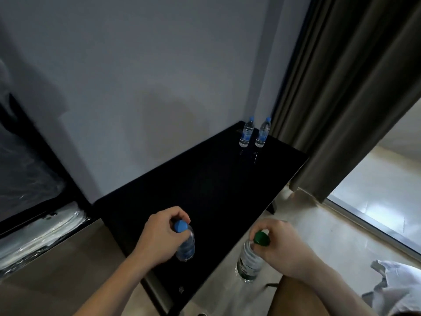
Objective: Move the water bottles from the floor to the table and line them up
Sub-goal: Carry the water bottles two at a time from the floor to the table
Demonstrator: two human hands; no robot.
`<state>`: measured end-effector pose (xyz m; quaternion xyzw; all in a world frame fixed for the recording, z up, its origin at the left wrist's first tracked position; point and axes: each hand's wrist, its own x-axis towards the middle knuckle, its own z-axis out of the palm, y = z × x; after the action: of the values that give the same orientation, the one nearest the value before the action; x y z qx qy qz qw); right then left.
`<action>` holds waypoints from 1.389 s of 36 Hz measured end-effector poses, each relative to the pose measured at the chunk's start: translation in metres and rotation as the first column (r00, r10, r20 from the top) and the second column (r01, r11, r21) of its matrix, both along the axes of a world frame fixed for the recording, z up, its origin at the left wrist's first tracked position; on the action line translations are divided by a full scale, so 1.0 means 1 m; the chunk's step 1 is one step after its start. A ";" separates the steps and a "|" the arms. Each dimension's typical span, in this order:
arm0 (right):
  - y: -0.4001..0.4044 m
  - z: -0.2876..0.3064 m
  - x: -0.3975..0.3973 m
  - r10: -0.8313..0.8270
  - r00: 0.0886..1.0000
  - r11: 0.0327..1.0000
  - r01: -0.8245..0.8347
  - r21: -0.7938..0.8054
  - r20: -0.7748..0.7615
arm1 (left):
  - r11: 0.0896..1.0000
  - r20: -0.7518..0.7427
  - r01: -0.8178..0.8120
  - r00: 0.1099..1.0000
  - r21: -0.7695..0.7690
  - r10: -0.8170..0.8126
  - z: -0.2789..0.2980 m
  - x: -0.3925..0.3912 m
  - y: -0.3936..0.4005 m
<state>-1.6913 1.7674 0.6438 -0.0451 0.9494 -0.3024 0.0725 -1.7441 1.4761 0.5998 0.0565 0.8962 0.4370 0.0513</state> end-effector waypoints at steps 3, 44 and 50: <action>0.009 -0.005 -0.025 -0.010 1.000 1.000 0.010 0.005 -0.018 | 1.000 -0.012 0.003 1.000 -0.002 -0.003 -0.005 -0.028 0.008; 0.154 -0.050 -0.382 0.321 0.938 0.944 -0.306 -0.127 0.132 | 0.856 0.108 -0.515 0.850 -0.040 0.516 -0.039 -0.225 0.153; 0.166 -0.054 -0.402 0.293 0.947 0.953 -0.279 -0.119 0.132 | 0.870 0.091 -0.492 0.865 -0.040 0.494 -0.036 -0.244 0.171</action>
<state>-2.0935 1.9333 0.5896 -0.1633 0.9087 -0.3375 0.1836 -1.9882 1.6468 0.5641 -0.1961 0.8806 0.4310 -0.0173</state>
